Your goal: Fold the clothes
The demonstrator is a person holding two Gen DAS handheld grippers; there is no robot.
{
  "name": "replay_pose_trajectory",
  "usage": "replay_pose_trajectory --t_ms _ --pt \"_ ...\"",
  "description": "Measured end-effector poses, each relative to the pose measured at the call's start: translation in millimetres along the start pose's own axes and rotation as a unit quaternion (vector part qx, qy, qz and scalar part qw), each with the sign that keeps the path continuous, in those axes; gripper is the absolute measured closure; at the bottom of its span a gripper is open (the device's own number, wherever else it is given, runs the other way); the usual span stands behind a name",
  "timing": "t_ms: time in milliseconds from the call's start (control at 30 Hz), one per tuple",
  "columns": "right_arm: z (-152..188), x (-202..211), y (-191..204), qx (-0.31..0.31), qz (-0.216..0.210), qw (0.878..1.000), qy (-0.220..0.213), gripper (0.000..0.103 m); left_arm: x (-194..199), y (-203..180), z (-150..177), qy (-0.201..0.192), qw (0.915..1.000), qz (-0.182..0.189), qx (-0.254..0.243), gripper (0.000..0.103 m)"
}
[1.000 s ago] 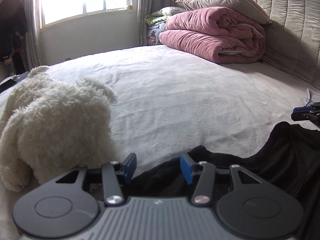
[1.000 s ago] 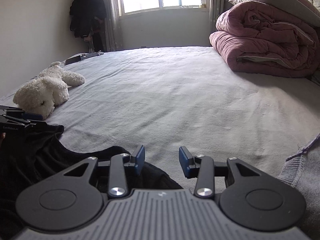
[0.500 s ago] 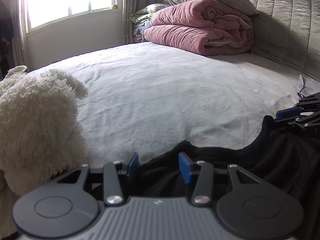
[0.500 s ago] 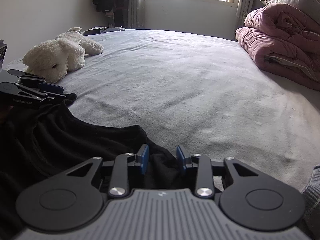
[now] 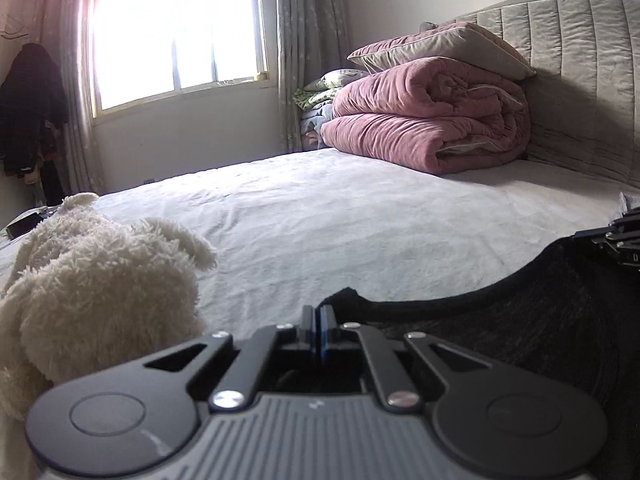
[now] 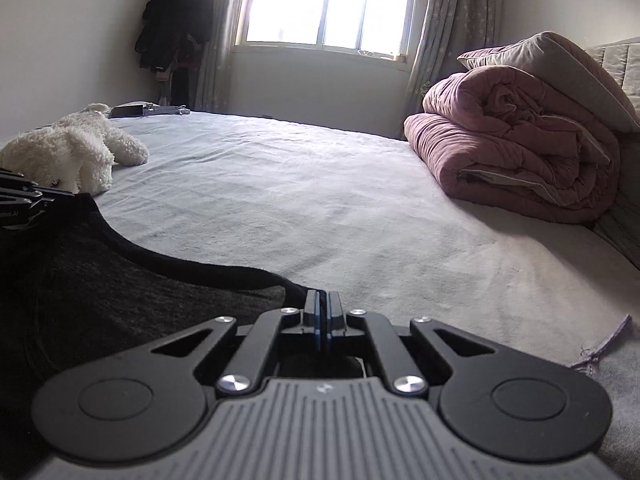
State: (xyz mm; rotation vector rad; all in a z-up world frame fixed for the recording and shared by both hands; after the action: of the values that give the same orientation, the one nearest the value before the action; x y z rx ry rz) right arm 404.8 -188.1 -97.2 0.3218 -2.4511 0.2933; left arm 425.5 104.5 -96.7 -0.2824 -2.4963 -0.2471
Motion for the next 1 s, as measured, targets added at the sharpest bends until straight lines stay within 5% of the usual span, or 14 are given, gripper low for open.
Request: replay_pose_trajectory --t_ms 267,400,500,633,833,1000 --pt "6 -27 20 0.052 0.049 0.996 0.055 0.097 -29 -14 6 0.072 0.9964 -0.036 -0.027 0.100" --pt "8 -26 22 0.059 0.058 0.995 0.055 0.092 -28 -17 7 0.073 0.9957 -0.046 -0.033 0.097" --pt "7 -24 21 0.056 0.068 0.995 0.052 0.085 -25 -14 7 0.071 0.9953 -0.061 -0.025 0.083" --pt "7 -14 18 0.031 0.089 0.995 0.041 0.059 -19 0 5 0.067 0.9959 -0.060 0.015 0.052" --pt "4 12 14 -0.028 0.074 0.996 0.048 0.058 17 -3 7 0.053 0.9972 -0.037 0.036 0.028" --pt "4 51 27 -0.045 0.058 0.996 0.052 0.047 50 -16 22 0.069 0.9960 0.000 0.057 0.022"
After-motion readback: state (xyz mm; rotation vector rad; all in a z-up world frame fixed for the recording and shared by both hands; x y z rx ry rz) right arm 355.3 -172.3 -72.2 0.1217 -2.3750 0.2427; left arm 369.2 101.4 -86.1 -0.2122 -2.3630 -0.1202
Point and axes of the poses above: each gripper's, at about its wrist camera, not at the fingertips, and x roughly against the way its jaws point, y to its left, z to its underside, the point moved 1 cm from there along -x, roughly the way its jaws point, and after that the axes turned 12 degrees about y, right-handed, at the moved point
